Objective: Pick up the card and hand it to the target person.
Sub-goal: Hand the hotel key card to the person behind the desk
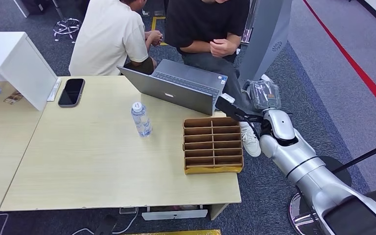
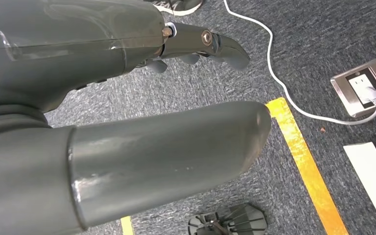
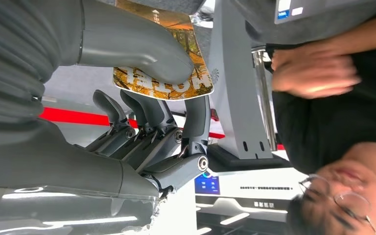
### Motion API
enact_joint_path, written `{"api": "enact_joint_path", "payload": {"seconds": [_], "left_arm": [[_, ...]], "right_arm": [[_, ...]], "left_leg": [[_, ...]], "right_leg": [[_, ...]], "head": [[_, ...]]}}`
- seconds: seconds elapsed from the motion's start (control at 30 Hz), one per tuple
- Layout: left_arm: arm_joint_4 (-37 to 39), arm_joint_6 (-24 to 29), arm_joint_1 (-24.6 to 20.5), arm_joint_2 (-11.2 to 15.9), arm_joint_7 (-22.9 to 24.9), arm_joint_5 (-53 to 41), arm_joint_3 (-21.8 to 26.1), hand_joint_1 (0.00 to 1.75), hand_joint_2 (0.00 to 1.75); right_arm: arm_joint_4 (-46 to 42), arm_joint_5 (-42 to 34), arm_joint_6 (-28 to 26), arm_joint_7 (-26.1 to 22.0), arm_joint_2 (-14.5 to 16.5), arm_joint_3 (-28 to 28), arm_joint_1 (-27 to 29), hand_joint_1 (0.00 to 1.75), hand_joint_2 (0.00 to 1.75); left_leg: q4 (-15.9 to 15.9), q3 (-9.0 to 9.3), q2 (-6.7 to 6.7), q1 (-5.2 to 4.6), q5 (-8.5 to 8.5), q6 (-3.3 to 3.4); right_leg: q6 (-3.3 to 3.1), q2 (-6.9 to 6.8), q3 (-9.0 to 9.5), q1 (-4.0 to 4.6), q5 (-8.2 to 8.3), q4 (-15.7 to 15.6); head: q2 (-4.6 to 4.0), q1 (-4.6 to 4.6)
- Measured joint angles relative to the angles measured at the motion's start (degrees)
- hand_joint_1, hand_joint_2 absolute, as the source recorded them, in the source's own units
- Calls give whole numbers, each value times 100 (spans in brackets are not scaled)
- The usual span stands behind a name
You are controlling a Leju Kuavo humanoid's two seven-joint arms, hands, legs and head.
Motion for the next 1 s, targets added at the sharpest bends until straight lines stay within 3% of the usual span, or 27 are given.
{"api": "enact_joint_path", "payload": {"seconds": [0.47,0.67,0.7,0.8,0.83,1.0], "left_arm": [[0,-31,-39,-11,3,-32,-6,0,0],[0,-44,-52,-14,1,-36,-34,0,0],[0,-45,-53,-14,2,-36,-45,0,0],[0,-50,-54,-14,4,-37,-61,0,0],[0,-50,-54,-14,5,-36,-61,0,0],[0,-51,-54,-16,8,-36,-61,0,0]], "right_arm": [[297,-3,-101,3,61,91,-56,149,175],[368,5,-162,-58,87,102,-95,137,175],[382,19,-162,-56,90,109,-102,121,175],[411,108,-152,-10,96,137,-112,27,175],[418,143,-144,13,98,142,-113,7,175],[462,291,-47,108,98,177,-136,0,175]], "left_leg": [[0,0,0,0,0,0],[0,-1,0,0,0,0],[0,-1,0,0,0,0],[0,0,0,0,0,0],[0,0,0,0,0,0],[0,0,1,0,0,0]], "right_leg": [[0,0,0,0,0,0],[0,0,-1,0,0,0],[0,0,-1,0,0,0],[0,1,-1,0,0,0],[0,1,-1,0,0,0],[0,2,-2,0,0,0]], "head": [[0,-1],[0,-1],[0,-1],[0,-1],[0,-1],[0,-1]]}}
